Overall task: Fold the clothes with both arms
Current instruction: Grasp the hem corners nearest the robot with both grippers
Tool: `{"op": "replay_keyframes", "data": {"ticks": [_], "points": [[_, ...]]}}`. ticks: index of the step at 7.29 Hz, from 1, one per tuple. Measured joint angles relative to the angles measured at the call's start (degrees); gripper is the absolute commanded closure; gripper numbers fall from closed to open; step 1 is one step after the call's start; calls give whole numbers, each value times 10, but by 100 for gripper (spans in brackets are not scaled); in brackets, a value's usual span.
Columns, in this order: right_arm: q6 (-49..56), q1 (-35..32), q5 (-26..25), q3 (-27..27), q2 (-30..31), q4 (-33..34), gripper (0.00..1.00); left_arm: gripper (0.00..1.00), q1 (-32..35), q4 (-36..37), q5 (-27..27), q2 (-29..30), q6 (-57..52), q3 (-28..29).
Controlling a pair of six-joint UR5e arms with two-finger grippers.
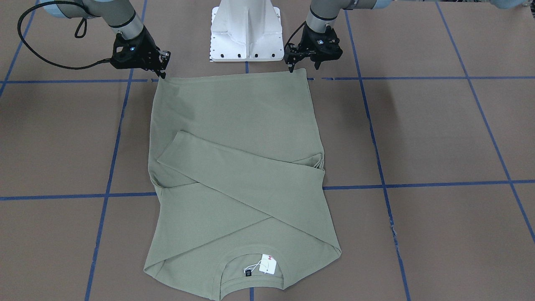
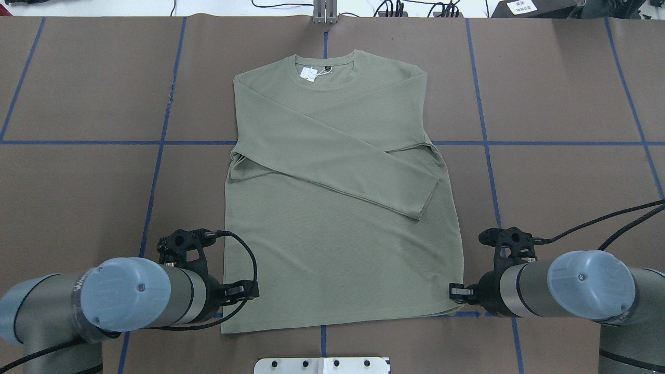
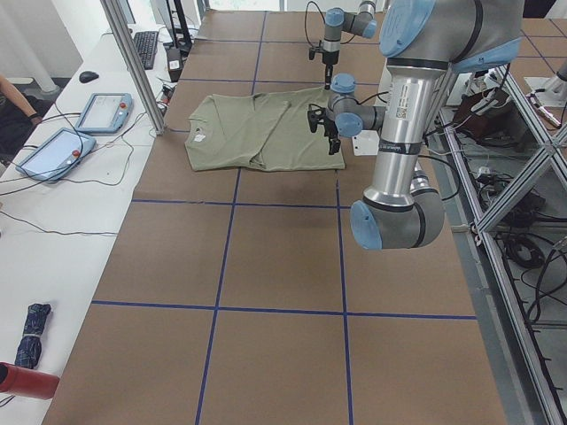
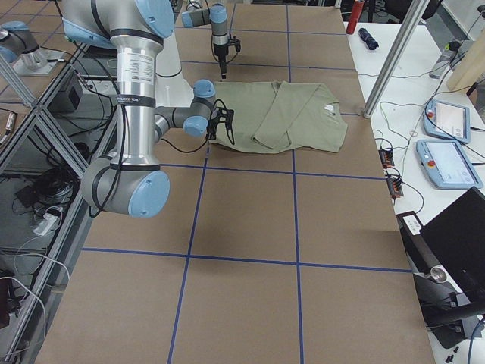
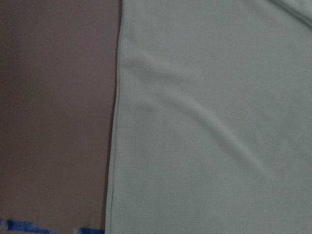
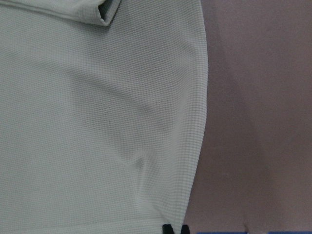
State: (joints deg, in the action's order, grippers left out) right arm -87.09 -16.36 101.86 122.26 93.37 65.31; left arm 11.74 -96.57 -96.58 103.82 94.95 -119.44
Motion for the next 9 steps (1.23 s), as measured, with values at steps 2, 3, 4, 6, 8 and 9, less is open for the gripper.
{"op": "replay_keyframes", "data": {"ticks": [2, 3, 4, 6, 8, 9], "points": [[0, -6, 1, 4, -1, 0, 100, 14, -17, 2, 8, 1, 13, 27], [0, -6, 2, 5, -2, 0, 100, 17, -23, 3, 9, 1, 18, 32], [0, -7, 2, 6, -2, 0, 100, 19, -28, 3, 9, 2, 24, 34], [0, -9, 2, 6, -2, 0, 100, 21, -35, 3, 10, 8, 27, 39], [0, -11, 3, 6, -2, 0, 100, 31, -37, 3, 9, 24, 28, 55], [0, -14, 7, 6, -2, 0, 100, 40, -37, 3, 9, 28, 28, 61]]}}
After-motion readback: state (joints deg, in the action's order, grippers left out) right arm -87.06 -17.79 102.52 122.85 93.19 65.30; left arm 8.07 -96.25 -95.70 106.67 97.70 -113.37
